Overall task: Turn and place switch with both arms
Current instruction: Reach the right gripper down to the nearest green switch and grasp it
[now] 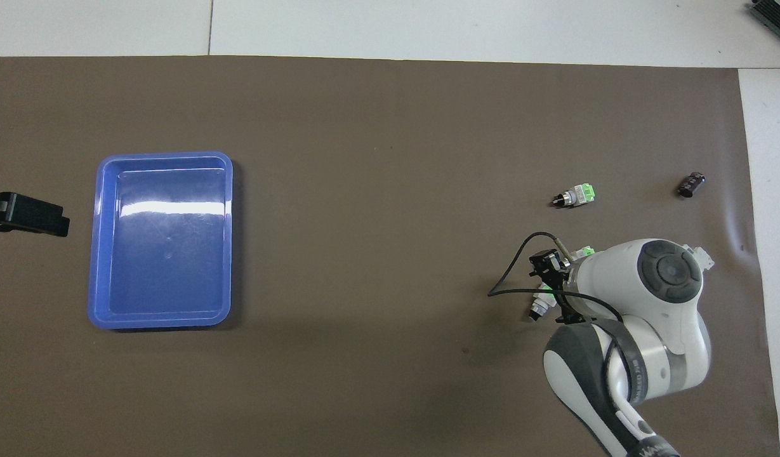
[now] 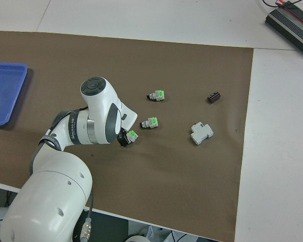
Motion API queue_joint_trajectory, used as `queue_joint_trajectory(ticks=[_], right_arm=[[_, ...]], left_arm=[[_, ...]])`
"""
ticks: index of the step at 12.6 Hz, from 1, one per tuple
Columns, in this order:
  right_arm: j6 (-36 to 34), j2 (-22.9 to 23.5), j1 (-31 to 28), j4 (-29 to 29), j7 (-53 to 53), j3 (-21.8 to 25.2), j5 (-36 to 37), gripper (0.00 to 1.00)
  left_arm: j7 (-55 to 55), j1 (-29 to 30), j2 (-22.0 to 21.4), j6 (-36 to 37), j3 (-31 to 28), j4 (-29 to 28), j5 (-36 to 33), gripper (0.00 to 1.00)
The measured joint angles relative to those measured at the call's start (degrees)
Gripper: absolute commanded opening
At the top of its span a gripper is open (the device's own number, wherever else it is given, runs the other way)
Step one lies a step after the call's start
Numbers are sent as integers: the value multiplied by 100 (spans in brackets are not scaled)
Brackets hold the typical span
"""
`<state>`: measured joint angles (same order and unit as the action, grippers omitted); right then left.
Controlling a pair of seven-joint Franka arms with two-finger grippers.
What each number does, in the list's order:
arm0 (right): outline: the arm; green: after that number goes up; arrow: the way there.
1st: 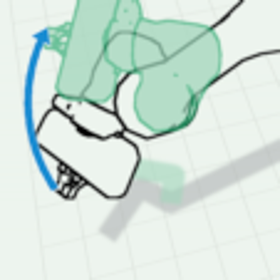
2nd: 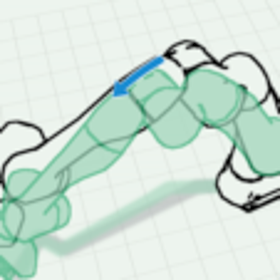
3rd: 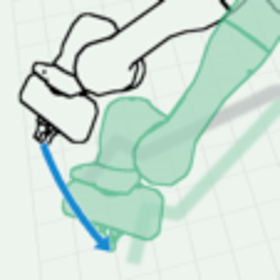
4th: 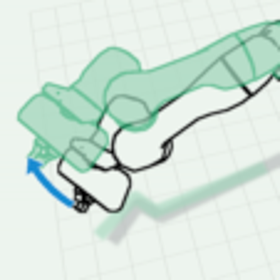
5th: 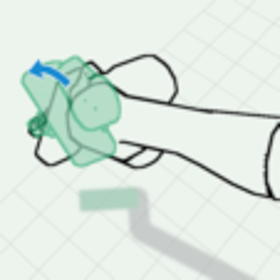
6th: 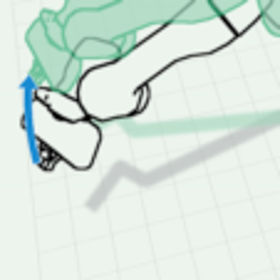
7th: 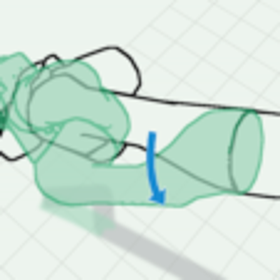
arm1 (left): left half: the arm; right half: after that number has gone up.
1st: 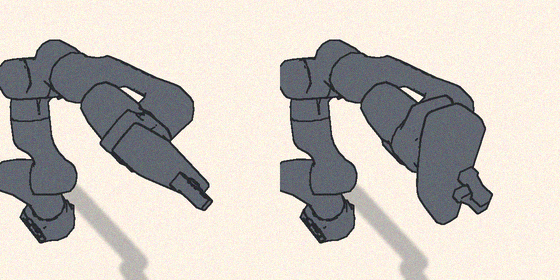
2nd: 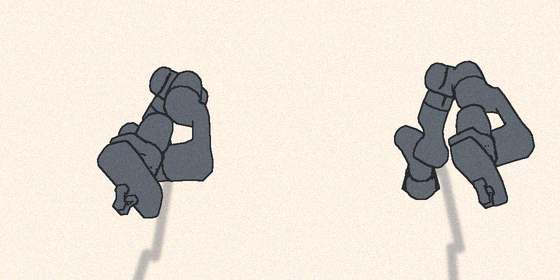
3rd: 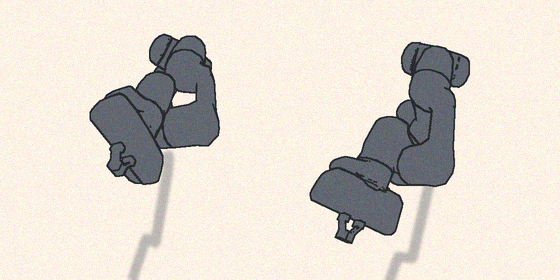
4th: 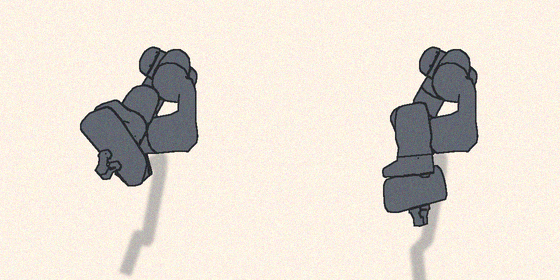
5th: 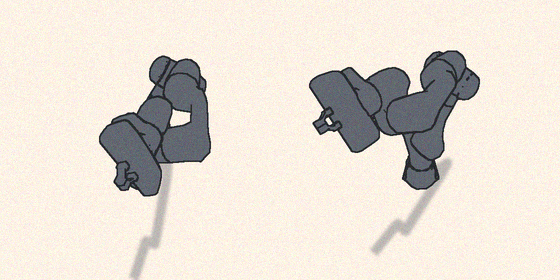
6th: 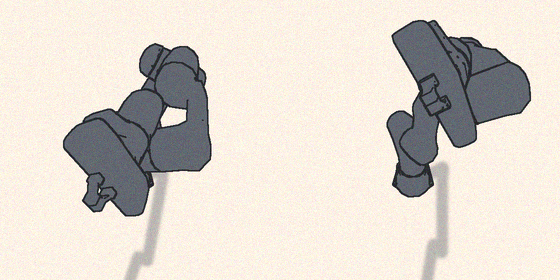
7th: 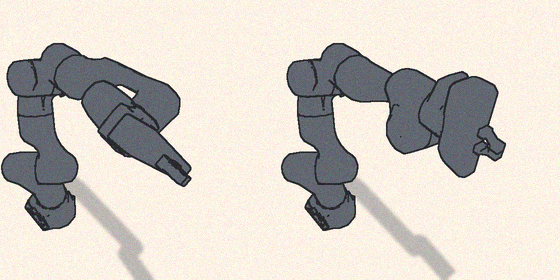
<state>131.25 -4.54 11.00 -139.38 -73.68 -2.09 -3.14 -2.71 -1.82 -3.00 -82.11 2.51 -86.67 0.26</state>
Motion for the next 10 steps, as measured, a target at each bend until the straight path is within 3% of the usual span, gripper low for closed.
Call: queue_joint_trajectory(ticks=[7,9,10], right_arm=[[784,220,-237,-555,600,40,0,98],[848,288,-253,-559,600,42,0,73],[850,296,-253,-559,599,41,0,55]], left_arm=[[0,0,0,0,0,0,0,100],[0,0,0,0,0,0,0,100],[0,0,0,0,0,0,0,100]])
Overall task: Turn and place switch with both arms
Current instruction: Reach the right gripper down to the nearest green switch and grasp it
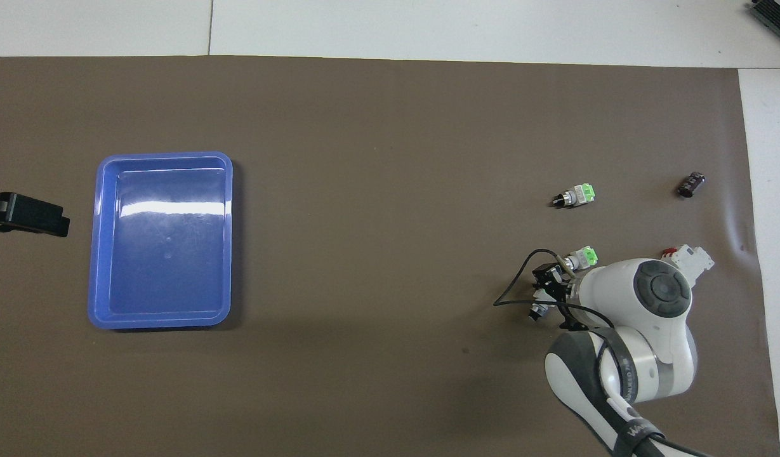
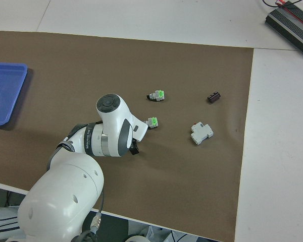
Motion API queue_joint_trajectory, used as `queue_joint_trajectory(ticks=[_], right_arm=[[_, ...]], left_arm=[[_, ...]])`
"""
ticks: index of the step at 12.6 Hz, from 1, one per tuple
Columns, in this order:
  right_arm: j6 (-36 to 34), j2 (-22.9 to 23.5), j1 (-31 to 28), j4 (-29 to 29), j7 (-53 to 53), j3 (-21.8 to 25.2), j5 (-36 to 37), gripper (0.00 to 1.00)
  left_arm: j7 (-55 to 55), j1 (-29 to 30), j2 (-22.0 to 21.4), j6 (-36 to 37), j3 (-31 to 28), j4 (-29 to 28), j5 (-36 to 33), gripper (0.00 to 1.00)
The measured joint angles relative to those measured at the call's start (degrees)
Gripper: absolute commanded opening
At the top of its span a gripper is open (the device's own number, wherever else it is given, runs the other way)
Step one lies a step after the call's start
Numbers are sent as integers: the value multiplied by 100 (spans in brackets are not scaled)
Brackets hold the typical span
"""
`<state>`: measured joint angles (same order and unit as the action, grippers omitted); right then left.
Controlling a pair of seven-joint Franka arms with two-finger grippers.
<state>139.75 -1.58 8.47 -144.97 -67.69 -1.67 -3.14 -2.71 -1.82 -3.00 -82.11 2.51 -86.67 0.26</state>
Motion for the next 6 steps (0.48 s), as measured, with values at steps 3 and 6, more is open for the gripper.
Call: queue_joint_trajectory(ticks=[3,6], right_arm=[[65,-3,7,41,-9,-3,-29,0],[38,-3,6,65,-11,-1,-267,0]], left_arm=[[0,0,0,0,0,0,0,100],[0,0,0,0,0,0,0,100]])
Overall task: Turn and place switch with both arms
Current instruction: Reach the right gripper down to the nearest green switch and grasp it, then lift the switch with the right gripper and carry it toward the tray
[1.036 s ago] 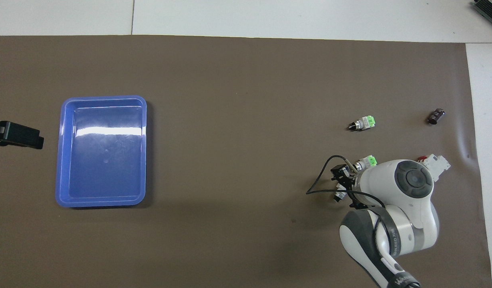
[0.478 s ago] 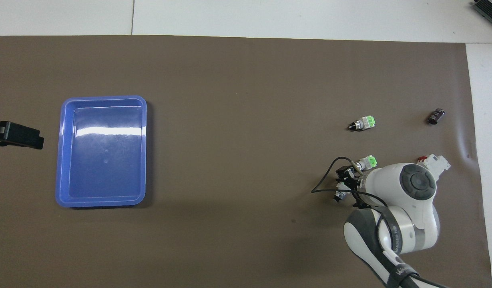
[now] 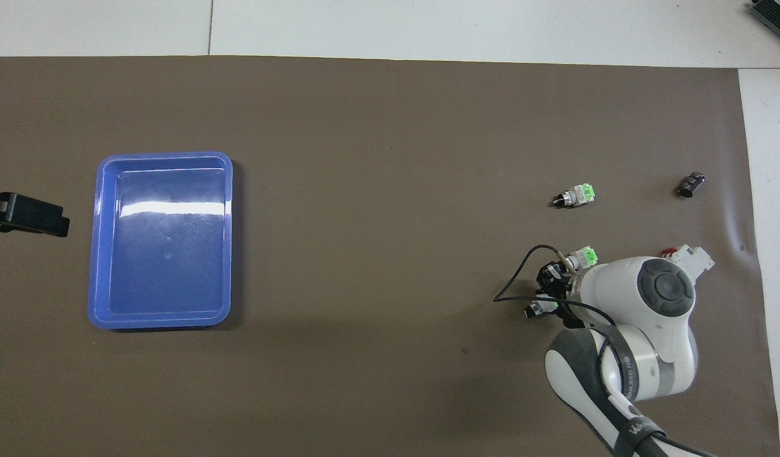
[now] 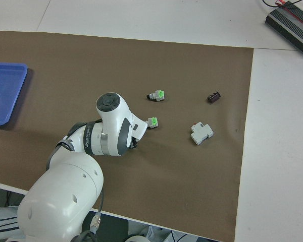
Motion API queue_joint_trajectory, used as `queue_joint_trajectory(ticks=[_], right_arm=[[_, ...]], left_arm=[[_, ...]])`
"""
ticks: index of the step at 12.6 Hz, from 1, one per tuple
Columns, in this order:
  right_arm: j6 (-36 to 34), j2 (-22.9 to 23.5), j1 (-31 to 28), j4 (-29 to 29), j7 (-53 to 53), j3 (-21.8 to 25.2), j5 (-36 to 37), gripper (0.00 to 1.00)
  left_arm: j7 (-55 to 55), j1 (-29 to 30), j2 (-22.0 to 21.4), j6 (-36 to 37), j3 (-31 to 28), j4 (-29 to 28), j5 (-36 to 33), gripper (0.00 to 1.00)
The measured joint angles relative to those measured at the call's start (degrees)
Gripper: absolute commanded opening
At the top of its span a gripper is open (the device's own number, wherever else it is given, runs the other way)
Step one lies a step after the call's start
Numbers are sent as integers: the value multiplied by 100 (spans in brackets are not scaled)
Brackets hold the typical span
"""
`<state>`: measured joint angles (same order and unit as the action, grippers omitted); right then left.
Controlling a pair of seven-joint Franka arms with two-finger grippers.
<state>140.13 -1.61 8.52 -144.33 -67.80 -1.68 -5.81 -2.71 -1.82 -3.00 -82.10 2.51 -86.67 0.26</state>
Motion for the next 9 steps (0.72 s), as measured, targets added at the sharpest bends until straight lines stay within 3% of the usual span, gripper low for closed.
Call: queue_joint_trajectory(ticks=[3,6,9], right_arm=[[-745,-7,16,358,4,-16,-576,0],[-1703,-55,225,1156,-5,-40,-2007,0],[-2247,-61,518,1912,-494,-94,-2879,0]], left_arm=[[0,0,0,0,0,0,0,100],[0,0,0,0,0,0,0,100],[0,0,0,0,0,0,0,100]])
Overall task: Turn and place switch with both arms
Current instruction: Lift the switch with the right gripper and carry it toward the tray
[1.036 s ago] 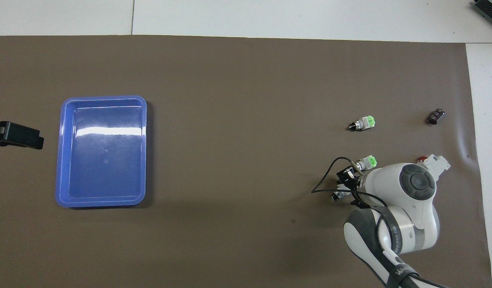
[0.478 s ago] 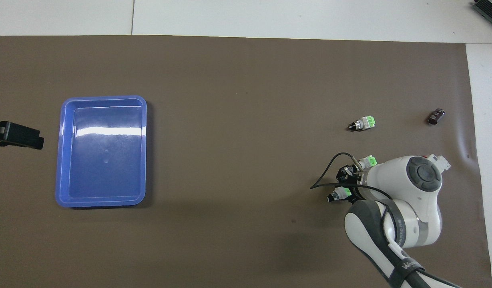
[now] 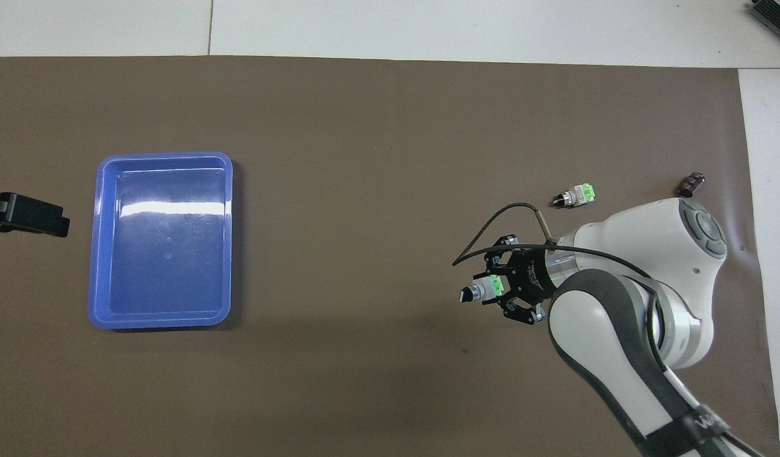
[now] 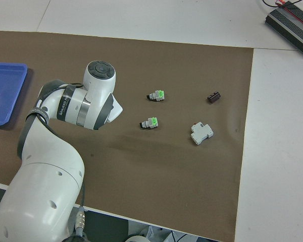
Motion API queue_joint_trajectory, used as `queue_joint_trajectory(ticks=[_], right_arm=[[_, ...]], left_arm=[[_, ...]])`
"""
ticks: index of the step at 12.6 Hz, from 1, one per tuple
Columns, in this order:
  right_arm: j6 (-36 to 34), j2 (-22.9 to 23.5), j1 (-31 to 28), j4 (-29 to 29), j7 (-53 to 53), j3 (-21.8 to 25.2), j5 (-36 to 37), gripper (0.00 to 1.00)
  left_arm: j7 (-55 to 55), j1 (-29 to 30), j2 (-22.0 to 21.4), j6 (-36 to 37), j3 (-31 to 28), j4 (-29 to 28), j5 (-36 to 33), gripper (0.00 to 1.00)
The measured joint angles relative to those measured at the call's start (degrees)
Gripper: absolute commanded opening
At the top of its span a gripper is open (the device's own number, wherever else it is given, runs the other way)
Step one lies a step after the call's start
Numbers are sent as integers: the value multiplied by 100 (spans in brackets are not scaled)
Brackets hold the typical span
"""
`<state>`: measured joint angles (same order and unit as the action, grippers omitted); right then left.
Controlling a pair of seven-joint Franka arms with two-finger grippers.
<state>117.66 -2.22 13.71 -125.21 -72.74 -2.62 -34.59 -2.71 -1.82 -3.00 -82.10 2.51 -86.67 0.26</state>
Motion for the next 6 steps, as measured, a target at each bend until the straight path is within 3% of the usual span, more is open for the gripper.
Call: queue_joint_trajectory(ticks=[6], right_arm=[[-157,428,883,2043,-1602,-56,-714,0]], left_arm=[[0,0,0,0,0,0,0,100]])
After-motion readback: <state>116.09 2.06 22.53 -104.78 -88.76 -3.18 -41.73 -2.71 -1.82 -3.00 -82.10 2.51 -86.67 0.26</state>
